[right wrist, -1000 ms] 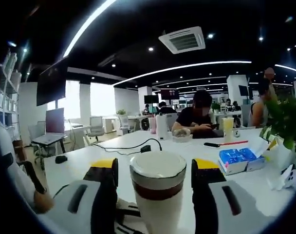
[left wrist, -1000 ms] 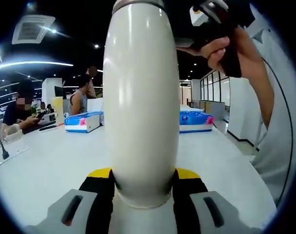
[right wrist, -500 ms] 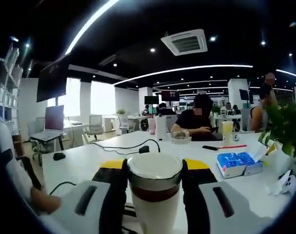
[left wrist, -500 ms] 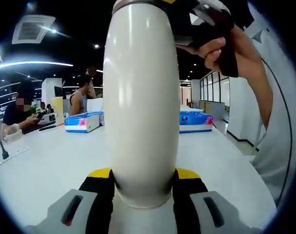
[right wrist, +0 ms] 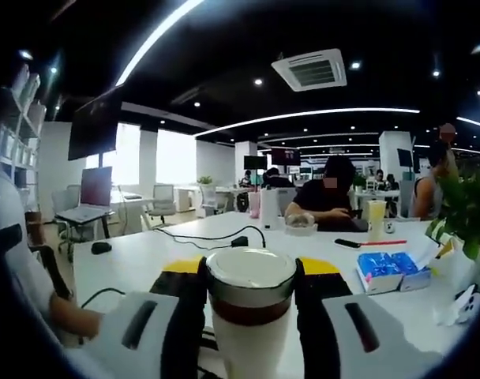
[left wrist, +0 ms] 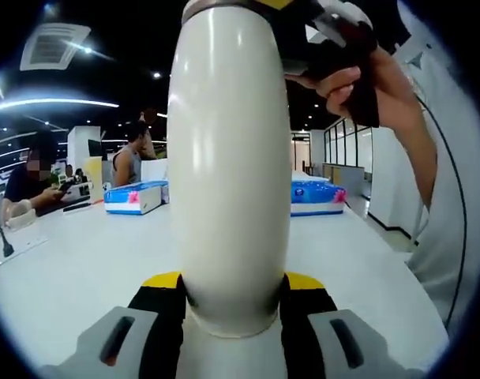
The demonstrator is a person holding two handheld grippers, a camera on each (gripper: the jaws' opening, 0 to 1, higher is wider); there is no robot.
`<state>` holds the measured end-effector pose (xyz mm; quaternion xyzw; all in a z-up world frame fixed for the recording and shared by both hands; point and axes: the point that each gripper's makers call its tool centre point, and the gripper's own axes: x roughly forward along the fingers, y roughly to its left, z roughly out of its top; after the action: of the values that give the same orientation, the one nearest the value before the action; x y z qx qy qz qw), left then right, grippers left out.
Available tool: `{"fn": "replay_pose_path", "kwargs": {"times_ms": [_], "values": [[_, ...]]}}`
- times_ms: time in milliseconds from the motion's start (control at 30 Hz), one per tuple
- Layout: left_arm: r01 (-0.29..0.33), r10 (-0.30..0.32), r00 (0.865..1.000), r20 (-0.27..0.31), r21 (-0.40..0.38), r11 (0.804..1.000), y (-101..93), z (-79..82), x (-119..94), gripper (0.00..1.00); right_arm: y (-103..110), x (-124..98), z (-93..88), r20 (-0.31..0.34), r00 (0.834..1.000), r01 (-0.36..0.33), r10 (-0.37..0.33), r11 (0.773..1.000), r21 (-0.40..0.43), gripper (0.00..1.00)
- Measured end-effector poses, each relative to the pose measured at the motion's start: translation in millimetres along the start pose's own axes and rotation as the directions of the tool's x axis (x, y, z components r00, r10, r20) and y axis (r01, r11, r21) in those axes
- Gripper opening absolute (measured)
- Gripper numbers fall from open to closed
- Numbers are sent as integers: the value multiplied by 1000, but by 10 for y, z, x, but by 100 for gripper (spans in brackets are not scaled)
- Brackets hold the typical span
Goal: Grasp the water cup twist off the cup lid place the cup lid on the table
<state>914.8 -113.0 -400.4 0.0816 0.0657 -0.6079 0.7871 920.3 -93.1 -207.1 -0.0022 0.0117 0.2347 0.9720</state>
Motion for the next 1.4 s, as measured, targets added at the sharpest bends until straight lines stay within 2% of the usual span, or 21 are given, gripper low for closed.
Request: {"fn": "replay_pose_path", "kwargs": {"times_ms": [200,533,1000,1400], "values": [[1,-1,1000,1,-5,1000,1,0,3,48,-5,13,-2,-1,997,-76,76,997,-1,46],[1,-1,1000,3,-17,1000,1,5,17,49,-26,38,-9,5,986,-165,165,986,13,46],[-4,3,1000,0,-19,1000,2,-1,25,49,9,40,-10,6,969,-247,247,969,-3,46],[-7,7,1000,-1,-24,1000,7,3,8,49,98,87,1,-7,924,-382,383,923,-51,46]]}}
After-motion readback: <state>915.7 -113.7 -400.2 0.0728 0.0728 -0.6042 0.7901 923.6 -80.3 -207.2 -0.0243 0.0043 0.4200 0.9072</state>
